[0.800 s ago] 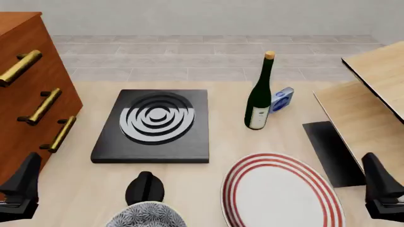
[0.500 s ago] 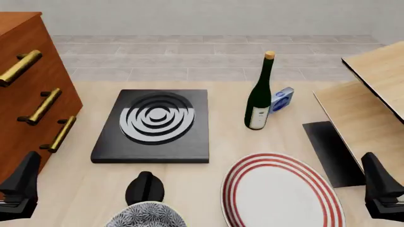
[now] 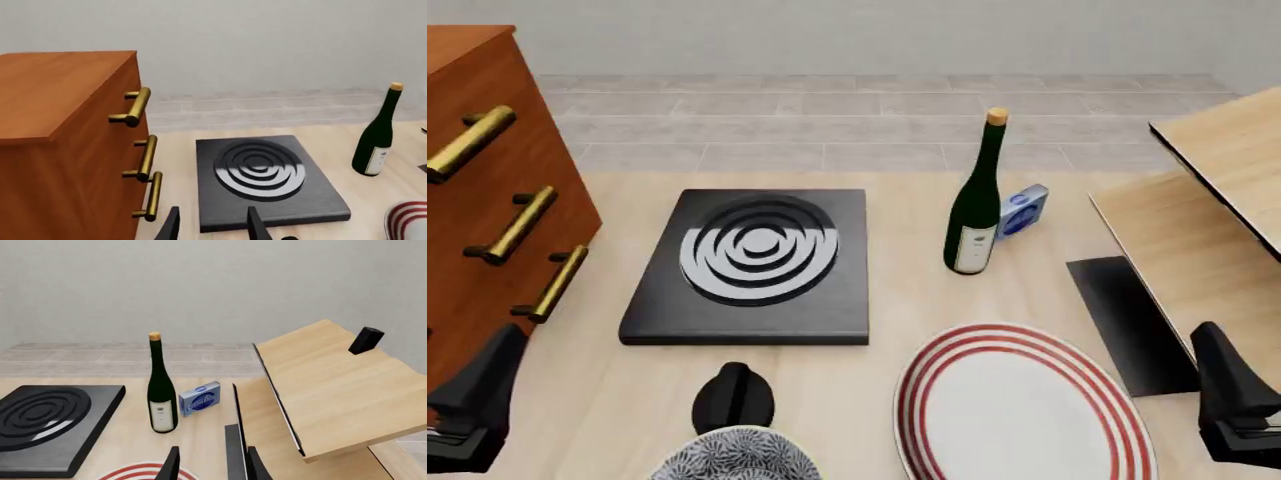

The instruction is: Put the bowl on the stove.

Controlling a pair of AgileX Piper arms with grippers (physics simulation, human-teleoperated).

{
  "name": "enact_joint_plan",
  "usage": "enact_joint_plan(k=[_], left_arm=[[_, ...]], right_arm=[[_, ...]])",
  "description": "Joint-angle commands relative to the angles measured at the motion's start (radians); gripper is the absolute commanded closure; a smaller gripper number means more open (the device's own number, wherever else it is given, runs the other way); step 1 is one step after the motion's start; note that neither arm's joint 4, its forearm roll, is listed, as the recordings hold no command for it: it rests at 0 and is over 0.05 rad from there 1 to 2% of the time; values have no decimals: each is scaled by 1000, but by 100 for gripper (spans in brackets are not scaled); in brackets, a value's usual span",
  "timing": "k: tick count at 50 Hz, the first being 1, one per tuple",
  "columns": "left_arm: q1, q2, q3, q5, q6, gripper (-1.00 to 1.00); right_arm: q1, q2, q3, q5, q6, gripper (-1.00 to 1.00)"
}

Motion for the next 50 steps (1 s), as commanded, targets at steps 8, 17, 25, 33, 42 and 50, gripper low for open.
enact_joint_plan(k=[8, 17, 25, 33, 42, 50], left_arm=[[-85, -2, -130, 250, 3, -100], [-130, -2, -166, 382, 25, -100], [-189, -2, -161, 440, 17, -100], [-248, -2, -163, 478, 6, -100], [-329, -2, -141, 532, -49, -100], [-383, -2, -153, 570, -65, -100]], right_arm=[[0, 0, 0, 0, 0, -100], [0, 0, 0, 0, 0, -100], [0, 0, 0, 0, 0, -100], [0, 0, 0, 0, 0, -100], [0, 0, 0, 0, 0, -100], [0, 0, 0, 0, 0, -100]])
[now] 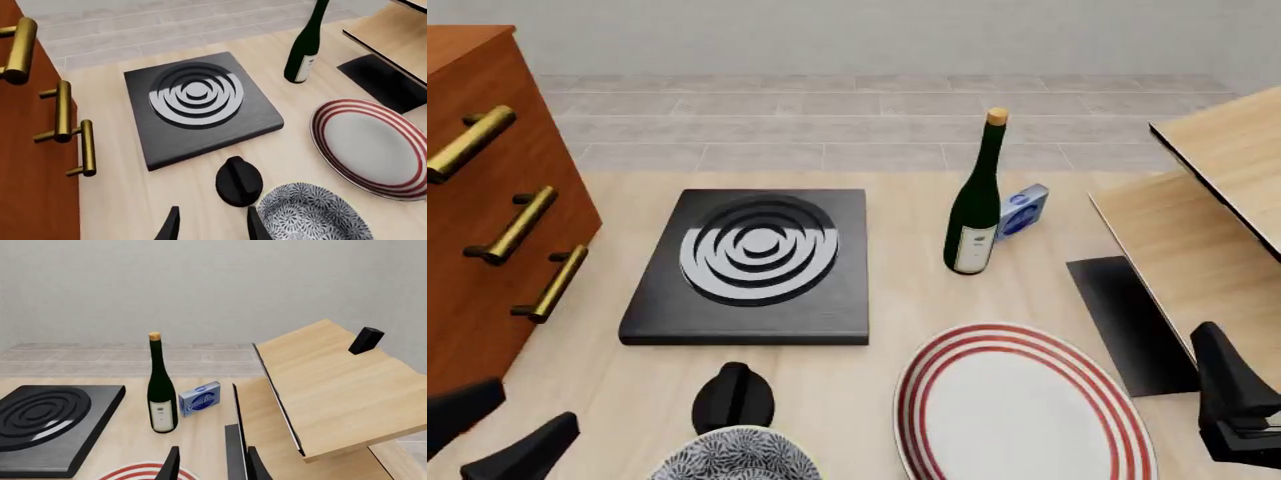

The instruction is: Put the bowl on the stove.

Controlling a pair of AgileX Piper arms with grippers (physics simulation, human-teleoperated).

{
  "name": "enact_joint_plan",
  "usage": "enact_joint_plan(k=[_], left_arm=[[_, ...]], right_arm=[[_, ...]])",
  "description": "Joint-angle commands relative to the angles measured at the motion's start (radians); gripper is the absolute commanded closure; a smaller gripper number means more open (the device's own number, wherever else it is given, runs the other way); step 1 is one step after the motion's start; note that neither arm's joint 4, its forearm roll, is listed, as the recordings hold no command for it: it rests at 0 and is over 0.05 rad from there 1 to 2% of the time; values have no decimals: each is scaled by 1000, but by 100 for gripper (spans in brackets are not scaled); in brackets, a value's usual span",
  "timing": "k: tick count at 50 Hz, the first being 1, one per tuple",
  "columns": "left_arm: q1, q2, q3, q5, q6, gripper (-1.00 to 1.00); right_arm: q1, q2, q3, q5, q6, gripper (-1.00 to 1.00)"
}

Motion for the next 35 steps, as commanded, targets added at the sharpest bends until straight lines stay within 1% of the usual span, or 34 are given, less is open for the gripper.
enact_joint_plan(k=[1, 3, 5, 9, 11, 13, 16, 24, 35], left_arm=[[-84, 0, -5, 59, -32, -100], [-88, 0, -5, 60, -30, -100], [-100, 0, -8, 73, -44, -100], [-122, 0, -18, 80, -26, -100], [-129, 0, -20, 85, -32, -100], [-154, 0, -23, 95, -41, -100], [-157, 0, -26, 97, -37, -100], [-185, 1, 6, 83, -64, -100], [-200, 9, 51, 43, -55, -100]], right_arm=[[0, 0, 0, 0, 0, -100], [0, 0, 0, 0, 0, -100], [0, 0, 0, 0, 0, -100], [0, 0, 0, 0, 0, -100], [0, 0, 0, 0, 0, -100], [0, 0, 0, 0, 0, -100], [0, 0, 0, 0, 0, -100], [0, 0, 0, 0, 0, -100], [0, 0, 0, 0, 0, -100]])
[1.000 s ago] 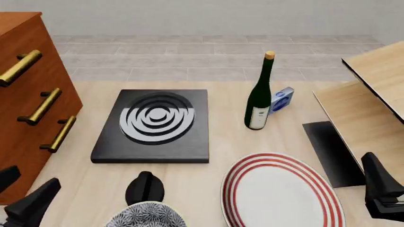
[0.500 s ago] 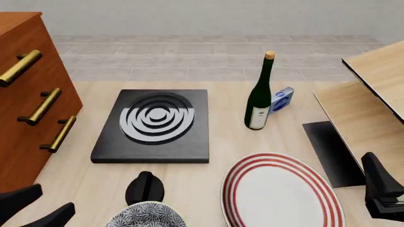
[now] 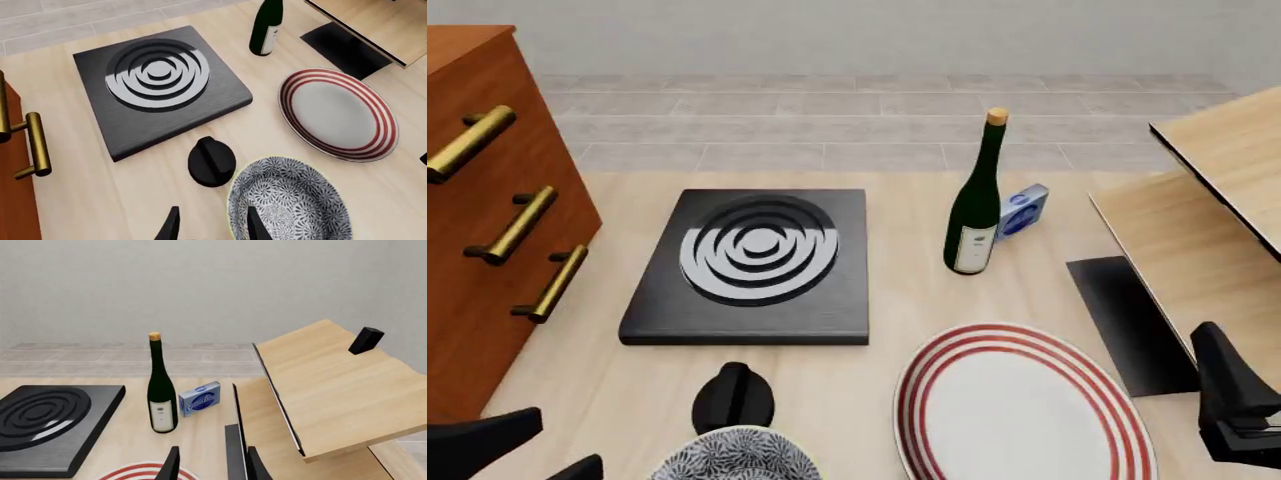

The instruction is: Put the bowl on the stove.

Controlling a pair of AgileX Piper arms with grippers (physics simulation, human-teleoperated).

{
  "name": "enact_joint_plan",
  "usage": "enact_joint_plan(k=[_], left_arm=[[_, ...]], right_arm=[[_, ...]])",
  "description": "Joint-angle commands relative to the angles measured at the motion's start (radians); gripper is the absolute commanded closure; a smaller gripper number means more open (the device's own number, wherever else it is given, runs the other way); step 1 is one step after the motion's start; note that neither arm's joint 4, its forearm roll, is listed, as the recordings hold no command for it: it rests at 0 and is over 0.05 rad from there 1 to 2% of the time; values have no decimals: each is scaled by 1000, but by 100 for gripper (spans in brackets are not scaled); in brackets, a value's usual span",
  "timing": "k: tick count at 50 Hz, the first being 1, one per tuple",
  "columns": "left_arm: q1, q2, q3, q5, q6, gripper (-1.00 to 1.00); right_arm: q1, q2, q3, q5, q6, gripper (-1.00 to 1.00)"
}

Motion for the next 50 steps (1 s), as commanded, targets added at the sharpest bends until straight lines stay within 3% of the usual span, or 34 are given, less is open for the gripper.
enact_joint_plan(k=[1, 11, 14, 23, 50], left_arm=[[-31, 8, 35, -22, -4, -100], [-58, 39, 38, -43, -11, -100], [-75, 81, 28, -67, -69, -100], [-98, 90, 34, -80, -55, -100], [-117, 252, 116, -267, -73, -100]], right_arm=[[0, 0, 0, 0, 0, -100], [0, 0, 0, 0, 0, -100], [0, 0, 0, 0, 0, -100], [0, 0, 0, 0, 0, -100], [0, 0, 0, 0, 0, -100]])
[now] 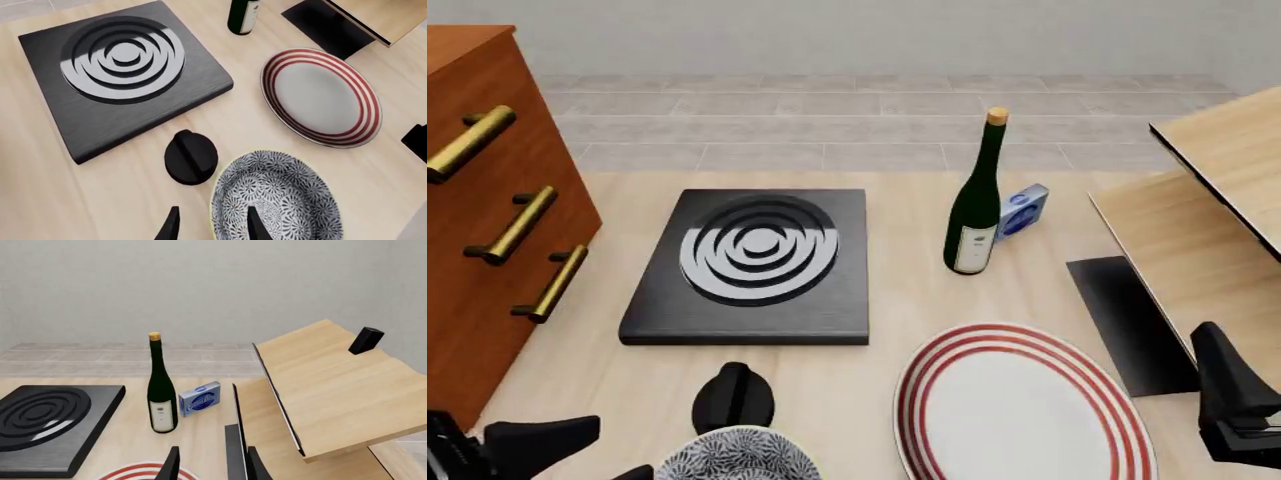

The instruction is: Put the bowl on the stove.

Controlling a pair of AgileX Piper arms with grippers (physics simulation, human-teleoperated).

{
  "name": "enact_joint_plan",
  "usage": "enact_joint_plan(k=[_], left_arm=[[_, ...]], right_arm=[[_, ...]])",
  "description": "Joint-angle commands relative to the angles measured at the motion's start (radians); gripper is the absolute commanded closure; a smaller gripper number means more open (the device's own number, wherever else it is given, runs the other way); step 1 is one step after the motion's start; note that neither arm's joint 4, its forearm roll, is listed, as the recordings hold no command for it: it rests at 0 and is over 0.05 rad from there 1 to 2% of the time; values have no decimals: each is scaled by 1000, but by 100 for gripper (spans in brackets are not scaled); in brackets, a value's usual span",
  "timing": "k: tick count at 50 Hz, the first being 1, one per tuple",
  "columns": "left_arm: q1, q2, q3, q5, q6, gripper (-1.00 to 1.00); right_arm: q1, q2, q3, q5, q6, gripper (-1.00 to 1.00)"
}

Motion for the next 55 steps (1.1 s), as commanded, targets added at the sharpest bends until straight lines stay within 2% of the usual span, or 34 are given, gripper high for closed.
enact_joint_plan(k=[1, 38, 55], left_arm=[[1, 69, 37, -78, -14, -100], [-22, 206, 93, -215, 11, -100], [-32, 306, 122, -327, 11, -100]], right_arm=[[0, 0, 0, 0, 0, -100], [0, 0, 0, 0, 0, -100], [0, 0, 0, 0, 0, -100]])
